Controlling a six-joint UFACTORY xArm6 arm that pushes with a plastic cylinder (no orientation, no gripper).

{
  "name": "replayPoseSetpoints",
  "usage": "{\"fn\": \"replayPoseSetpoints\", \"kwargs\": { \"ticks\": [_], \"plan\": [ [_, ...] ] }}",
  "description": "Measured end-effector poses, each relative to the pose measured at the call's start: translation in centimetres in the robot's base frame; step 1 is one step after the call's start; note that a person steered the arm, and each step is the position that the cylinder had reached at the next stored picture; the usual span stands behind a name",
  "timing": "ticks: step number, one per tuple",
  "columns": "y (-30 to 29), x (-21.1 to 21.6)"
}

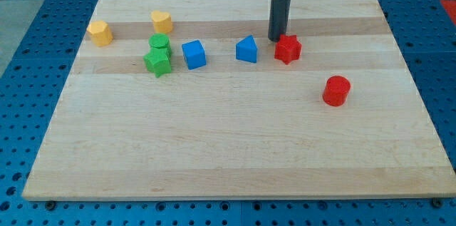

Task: Move blue traingle closer to blue cube

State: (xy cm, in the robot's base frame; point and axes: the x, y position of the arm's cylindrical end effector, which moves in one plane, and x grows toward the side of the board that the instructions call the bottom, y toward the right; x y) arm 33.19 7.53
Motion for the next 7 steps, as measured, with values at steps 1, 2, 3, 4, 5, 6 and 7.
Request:
{"fn": "replayPoseSetpoints", "kwargs": {
  "ticks": [1, 2, 3, 4, 5, 6, 7],
  "plan": [
    [-0.7, 0.0],
    [-1.7, 0.0],
    [-3.6, 0.0],
    [-6.0, 0.5],
    [-8.3, 0.9],
    [-9.5, 1.1],
    [-4.8, 1.0]
  ]
}}
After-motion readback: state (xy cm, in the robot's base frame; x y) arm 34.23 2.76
